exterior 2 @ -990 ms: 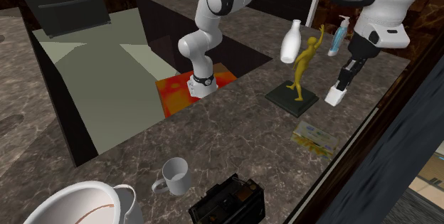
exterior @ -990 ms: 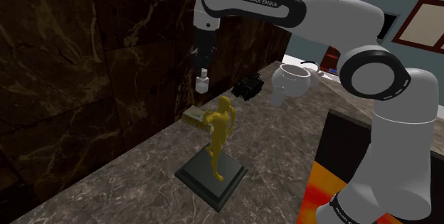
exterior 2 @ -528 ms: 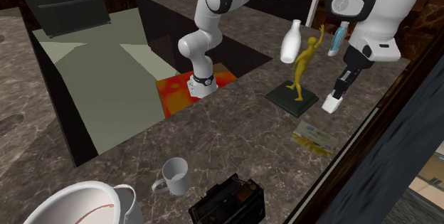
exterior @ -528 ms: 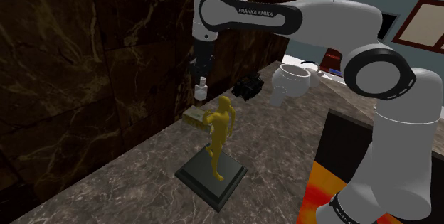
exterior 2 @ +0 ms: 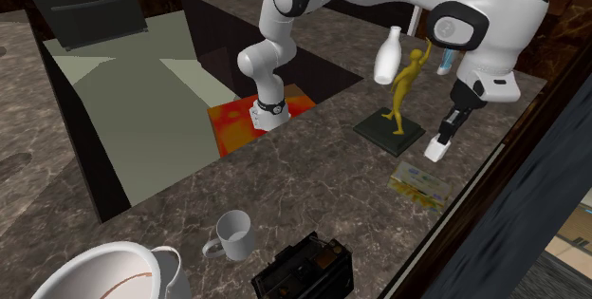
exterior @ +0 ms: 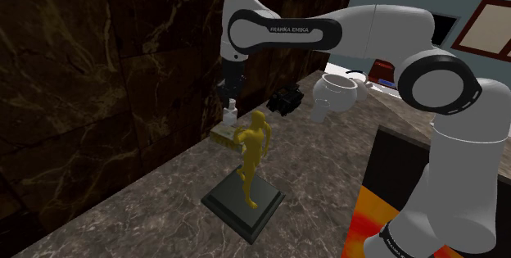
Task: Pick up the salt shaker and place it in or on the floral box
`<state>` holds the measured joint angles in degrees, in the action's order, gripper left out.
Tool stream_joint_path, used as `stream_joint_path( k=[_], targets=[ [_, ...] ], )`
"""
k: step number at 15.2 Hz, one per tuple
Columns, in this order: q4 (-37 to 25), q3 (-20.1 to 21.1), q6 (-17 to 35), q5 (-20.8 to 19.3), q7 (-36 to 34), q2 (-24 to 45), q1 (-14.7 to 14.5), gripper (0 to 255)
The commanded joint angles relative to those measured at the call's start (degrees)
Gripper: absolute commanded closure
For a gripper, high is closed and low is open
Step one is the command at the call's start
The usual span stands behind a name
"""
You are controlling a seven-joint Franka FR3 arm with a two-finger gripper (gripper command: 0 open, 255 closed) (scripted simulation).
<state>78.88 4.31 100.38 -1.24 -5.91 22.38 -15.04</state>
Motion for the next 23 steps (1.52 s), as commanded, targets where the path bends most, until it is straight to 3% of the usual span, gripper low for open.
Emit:
stream_joint_path(
  k=[1, 11, 12, 17, 21, 23],
  targets=[
    [1.6, 0.0, 1.6, 0.0, 0.0, -0.1, 0.0, 255],
    [3.3, 0.0, 3.3, 0.0, 0.0, 0.0, 0.0, 255],
    [3.3, 0.0, 3.3, 0.0, 0.0, 0.0, 0.0, 0],
    [3.3, 0.0, 3.3, 0.0, 0.0, 0.0, 0.0, 0],
    [-4.6, 0.0, -4.2, 0.0, 0.0, 0.4, -0.1, 0],
    [-4.6, 0.0, -4.2, 0.0, 0.0, 0.4, -0.1, 0]
  ],
)
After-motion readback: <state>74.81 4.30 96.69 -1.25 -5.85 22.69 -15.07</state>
